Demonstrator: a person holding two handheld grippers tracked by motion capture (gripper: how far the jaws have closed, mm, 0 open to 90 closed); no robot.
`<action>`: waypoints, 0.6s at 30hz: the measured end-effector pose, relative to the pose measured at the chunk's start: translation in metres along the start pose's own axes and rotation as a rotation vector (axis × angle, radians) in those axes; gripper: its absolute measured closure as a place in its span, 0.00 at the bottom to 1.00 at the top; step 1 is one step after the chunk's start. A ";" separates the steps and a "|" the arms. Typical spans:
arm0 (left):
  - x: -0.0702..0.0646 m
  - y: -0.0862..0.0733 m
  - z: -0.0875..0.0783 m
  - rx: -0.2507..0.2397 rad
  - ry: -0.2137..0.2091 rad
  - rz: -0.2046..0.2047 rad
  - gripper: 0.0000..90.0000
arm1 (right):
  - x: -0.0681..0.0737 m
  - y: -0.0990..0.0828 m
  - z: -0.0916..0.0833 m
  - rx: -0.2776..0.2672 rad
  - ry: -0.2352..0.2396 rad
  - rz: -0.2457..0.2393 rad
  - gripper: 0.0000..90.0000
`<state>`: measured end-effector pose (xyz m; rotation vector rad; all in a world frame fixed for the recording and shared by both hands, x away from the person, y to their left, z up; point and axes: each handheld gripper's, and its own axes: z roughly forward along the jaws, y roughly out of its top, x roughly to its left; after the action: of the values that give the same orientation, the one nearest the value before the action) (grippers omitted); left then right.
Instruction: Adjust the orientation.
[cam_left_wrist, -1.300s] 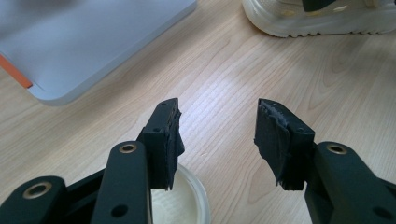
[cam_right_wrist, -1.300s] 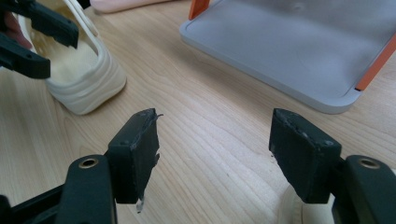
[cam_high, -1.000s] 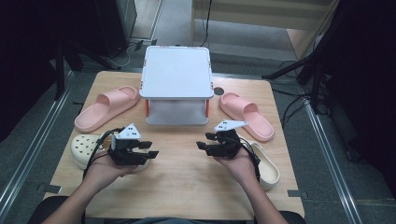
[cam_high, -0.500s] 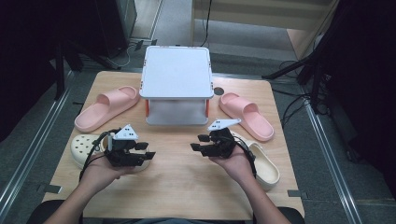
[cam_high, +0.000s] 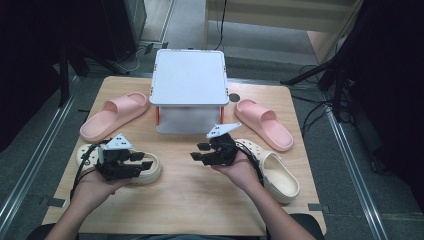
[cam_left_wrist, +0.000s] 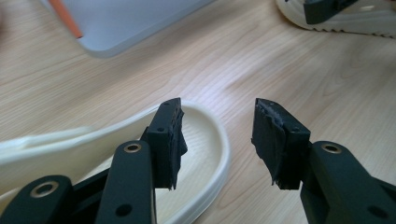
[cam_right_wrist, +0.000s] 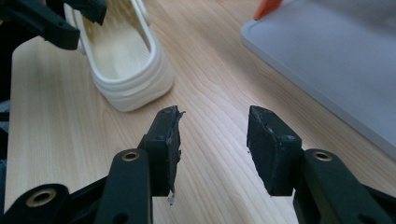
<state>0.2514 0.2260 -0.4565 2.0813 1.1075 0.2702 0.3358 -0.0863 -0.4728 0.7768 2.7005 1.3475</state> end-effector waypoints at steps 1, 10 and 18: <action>0.002 -0.001 -0.003 -0.007 0.005 -0.008 0.59 | 0.002 0.002 0.003 0.000 0.011 -0.009 0.61; 0.016 -0.008 -0.024 -0.044 0.053 -0.066 0.62 | 0.015 0.019 0.025 0.019 0.057 -0.061 0.63; 0.032 -0.016 -0.044 -0.077 0.130 -0.108 0.61 | 0.021 0.033 0.056 0.035 0.092 -0.089 0.65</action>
<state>0.2391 0.2795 -0.4414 1.9516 1.2628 0.3929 0.3445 -0.0188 -0.4785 0.6033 2.7989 1.3522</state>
